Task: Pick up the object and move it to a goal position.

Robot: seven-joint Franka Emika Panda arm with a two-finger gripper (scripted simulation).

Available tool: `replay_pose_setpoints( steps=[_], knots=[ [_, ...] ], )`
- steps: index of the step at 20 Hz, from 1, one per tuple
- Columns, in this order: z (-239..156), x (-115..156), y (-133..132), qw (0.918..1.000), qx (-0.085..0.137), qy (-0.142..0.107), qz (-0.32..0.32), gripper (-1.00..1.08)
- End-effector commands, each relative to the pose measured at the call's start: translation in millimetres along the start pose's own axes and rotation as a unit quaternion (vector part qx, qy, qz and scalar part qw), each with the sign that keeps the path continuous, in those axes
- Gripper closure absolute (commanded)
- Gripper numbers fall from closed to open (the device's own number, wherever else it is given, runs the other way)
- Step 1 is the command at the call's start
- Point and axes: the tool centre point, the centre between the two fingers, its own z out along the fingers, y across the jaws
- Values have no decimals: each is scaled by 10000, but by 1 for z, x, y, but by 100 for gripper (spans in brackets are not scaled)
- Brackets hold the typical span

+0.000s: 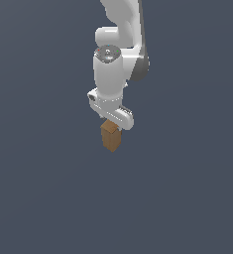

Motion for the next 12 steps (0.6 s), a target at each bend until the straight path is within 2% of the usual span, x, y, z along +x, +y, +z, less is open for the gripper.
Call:
replay_pose_setpoints(
  steps=[1, 10, 11, 12],
  knots=[
    [12, 0, 1, 10000, -3, -3, 7, -92],
    [37, 0, 0, 10000, -3, -2, 15, -92],
    [37, 0, 0, 10000, -3, -2, 15, 108],
    [37, 0, 0, 10000, -3, -2, 15, 108]
  ],
)
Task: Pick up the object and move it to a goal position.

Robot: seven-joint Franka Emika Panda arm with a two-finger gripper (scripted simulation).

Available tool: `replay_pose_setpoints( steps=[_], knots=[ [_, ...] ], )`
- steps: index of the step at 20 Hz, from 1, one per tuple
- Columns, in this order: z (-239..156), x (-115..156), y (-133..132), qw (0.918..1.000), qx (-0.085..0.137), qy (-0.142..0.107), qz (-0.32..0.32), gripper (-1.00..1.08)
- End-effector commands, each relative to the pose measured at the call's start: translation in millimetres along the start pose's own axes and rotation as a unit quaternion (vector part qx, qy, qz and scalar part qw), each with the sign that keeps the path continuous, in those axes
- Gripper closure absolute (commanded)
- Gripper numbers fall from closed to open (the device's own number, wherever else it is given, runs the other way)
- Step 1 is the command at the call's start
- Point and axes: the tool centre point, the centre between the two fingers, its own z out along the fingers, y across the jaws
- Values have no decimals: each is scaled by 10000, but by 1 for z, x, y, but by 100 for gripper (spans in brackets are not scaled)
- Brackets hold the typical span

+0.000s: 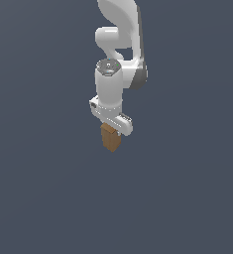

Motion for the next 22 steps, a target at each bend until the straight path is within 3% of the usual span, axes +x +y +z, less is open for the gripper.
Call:
replay_pose_setpoints(
  steps=[1, 13, 22],
  knots=[
    [1, 0, 0, 10000, -1, 1, 2, 108],
    [-5, 2, -6, 9999, 61, 83, 19, 108],
    [-55, 20, -49, 9955, 540, 764, 167, 108]
  ],
)
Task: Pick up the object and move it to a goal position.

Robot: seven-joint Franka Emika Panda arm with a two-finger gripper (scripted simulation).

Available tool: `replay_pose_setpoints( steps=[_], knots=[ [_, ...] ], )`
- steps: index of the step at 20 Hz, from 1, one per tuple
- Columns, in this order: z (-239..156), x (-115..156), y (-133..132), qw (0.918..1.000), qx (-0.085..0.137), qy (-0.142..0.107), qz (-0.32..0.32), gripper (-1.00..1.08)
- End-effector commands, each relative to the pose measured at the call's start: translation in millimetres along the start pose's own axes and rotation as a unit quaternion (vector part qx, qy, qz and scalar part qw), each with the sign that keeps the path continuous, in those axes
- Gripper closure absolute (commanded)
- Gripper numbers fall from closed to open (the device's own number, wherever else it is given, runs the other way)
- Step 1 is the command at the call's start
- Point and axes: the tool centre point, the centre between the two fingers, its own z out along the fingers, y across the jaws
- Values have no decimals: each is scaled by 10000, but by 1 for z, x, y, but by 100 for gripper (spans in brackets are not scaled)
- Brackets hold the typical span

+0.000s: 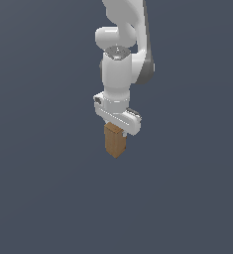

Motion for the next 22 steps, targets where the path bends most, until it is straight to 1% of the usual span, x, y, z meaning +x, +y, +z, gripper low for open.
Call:
replay_pose_setpoints(
  steps=[1, 6, 12, 17, 22],
  knots=[
    [-22, 9, -19, 9993, 215, 286, 53, 108],
    [-63, 22, -53, 9946, 600, 831, 170, 108],
    [-112, 32, -87, 9839, 1017, 1438, 299, 108],
    [-147, 35, -107, 9735, 1290, 1847, 384, 108],
    [-178, 36, -122, 9628, 1514, 2193, 456, 108]
  ],
)
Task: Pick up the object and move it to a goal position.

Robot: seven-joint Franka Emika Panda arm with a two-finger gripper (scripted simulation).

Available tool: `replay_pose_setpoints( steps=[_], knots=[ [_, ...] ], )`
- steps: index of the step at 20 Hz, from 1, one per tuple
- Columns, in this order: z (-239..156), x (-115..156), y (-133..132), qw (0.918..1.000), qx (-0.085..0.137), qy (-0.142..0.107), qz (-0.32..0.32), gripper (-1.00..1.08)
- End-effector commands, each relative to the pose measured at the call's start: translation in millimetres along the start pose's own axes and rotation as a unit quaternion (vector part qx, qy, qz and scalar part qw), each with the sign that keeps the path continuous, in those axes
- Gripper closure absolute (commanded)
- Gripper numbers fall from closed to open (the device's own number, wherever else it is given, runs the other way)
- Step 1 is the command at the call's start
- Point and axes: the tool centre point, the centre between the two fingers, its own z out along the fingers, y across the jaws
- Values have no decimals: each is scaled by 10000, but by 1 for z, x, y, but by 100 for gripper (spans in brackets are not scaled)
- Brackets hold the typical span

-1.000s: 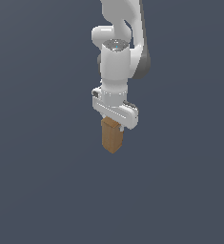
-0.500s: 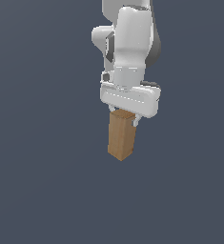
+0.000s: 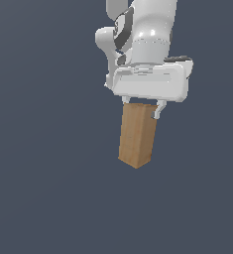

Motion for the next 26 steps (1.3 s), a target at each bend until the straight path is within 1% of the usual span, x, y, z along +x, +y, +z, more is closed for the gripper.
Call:
replay_pose_setpoints(
  steps=[1, 12, 20, 26],
  knots=[
    [-16, 9, -15, 9996, 166, 210, 48, 108],
    [-64, 25, -54, 9941, 587, 889, 182, 108],
    [-100, 33, -78, 9865, 869, 1361, 273, 108],
    [-122, 36, -92, 9807, 1026, 1632, 324, 108]
  ],
)
